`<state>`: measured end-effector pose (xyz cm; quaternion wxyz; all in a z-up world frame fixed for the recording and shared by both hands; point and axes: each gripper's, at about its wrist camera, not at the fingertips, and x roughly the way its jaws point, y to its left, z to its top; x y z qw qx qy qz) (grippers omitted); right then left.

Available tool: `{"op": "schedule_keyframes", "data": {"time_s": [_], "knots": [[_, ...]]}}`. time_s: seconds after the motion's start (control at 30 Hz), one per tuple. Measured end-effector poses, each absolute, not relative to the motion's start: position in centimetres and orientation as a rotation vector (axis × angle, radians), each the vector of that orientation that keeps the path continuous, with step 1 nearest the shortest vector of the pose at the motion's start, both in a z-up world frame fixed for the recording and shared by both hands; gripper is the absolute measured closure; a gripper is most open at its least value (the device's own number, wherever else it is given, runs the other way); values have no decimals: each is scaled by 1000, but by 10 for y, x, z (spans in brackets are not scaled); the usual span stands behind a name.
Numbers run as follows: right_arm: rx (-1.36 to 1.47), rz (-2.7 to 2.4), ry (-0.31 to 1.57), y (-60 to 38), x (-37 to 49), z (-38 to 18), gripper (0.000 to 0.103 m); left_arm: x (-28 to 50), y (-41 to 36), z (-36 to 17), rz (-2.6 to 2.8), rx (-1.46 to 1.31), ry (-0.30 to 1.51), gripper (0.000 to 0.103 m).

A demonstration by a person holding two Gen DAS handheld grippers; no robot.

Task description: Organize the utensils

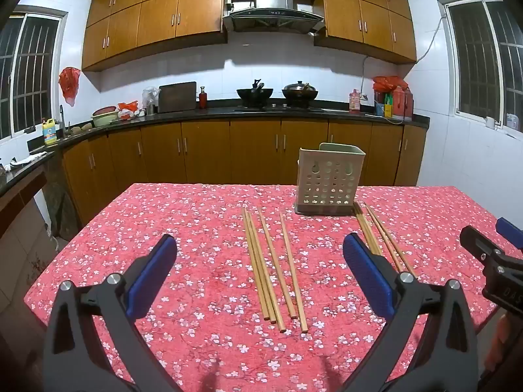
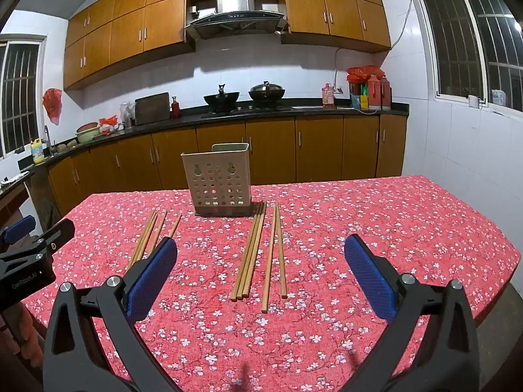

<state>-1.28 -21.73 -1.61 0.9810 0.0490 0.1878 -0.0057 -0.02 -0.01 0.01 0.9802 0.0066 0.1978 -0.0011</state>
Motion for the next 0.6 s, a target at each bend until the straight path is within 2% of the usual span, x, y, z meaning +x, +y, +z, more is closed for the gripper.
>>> {"op": "schedule_keyframes", "data": {"time_s": [0.6], "knots": [[98,-12,377,-217,-13,-15,2,0,0,0,-1,15,402,4]]}}
